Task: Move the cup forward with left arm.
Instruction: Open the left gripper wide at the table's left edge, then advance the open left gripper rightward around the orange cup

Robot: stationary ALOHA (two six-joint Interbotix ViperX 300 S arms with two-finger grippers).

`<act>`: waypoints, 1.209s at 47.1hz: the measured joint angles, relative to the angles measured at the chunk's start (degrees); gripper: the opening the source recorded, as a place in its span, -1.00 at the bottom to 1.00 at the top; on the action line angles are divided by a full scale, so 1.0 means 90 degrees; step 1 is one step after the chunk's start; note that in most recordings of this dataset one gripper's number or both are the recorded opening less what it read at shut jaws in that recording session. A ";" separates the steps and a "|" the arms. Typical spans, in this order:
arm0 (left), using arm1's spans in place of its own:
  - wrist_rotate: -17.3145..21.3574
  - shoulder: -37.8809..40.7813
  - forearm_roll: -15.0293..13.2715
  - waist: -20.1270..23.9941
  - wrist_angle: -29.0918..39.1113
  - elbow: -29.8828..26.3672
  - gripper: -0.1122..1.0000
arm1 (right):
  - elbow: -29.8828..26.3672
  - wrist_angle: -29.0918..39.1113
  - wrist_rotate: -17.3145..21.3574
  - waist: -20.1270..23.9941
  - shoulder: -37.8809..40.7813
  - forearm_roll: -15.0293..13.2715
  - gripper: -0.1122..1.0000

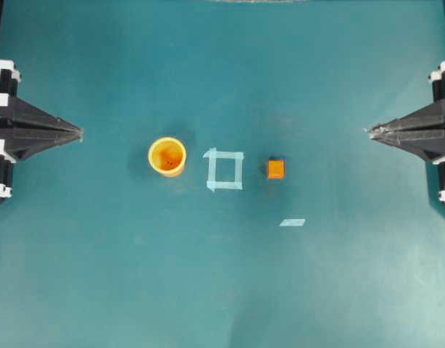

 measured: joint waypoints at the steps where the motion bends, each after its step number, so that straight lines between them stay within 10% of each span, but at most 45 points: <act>1: 0.0068 0.0000 0.0000 0.0000 0.0010 0.0000 -0.79 | 0.0000 0.0000 -0.0010 0.0010 0.0000 -0.0010 -0.80; 8: 0.0313 0.0000 0.0000 0.0000 0.0020 0.0000 -0.61 | 0.0000 0.0000 -0.0010 0.0000 0.0000 -0.0010 -0.80; 21: 0.0156 0.0029 -0.0010 0.0000 0.0020 0.0000 0.54 | -0.0010 0.0117 0.0000 -0.0029 0.0000 -0.0010 -0.80; 57: 0.0107 0.3291 -0.0010 0.0010 -0.1230 0.0039 0.50 | -0.0156 0.0332 0.0000 -0.0029 -0.0020 -0.0010 -0.80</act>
